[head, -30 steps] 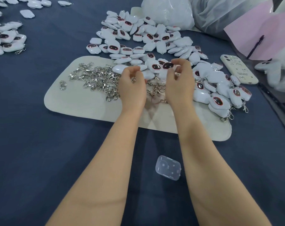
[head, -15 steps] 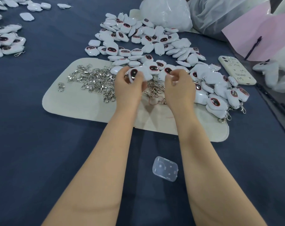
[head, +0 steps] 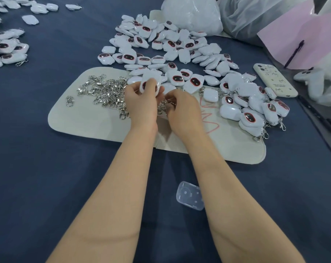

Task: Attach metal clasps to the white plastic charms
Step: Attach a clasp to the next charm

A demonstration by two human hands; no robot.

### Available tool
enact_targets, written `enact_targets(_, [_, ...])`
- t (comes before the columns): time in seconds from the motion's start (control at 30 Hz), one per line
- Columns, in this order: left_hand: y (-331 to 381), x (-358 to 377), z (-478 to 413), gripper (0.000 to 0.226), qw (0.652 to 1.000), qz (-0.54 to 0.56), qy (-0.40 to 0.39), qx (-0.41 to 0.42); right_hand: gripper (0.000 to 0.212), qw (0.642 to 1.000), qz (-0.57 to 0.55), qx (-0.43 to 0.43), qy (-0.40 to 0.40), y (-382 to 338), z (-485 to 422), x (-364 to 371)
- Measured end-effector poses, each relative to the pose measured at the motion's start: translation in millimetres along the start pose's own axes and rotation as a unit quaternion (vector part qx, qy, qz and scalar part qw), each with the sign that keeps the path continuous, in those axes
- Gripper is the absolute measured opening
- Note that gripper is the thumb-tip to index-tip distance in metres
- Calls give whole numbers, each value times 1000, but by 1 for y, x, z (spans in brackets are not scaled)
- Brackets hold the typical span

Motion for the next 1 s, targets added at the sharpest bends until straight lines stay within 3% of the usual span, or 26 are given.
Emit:
enact_targets(0.17, [-2,3,3,24,999,-11,-39,-16,12,989,-119,33,78,2,1,-11])
enact_targets(0.37, [-1,4,6,20,998,-31,-55,-6,5,962,-235,70,116,7,-3,-23])
enact_targets(0.53, [-1,7,7,21,990,-101,-101,24,8,862,-480,147,72,13,-6,-36])
enact_targets(0.77, [-3,8,9,20,957,-266,-92,74,20,820,-552,153,17,12,-6,-40])
enact_targets(0.9, [-1,10,12,10,949,-274,-134,78,26,805,-573,154,-2,10,-5,-40])
enact_targets(1.0, [-1,9,14,12,943,-287,-150,79,26,815,-560,146,-14,11,-5,-39])
Point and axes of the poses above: each hand's wrist, its own z-axis away from the middle knuckle, its own x-axis out of the palm, y = z × x, the point moved 2 cm from there along -z, towards the middle knuckle, and after that the axes turned 1 degree about -z, right-handed, at the moved point
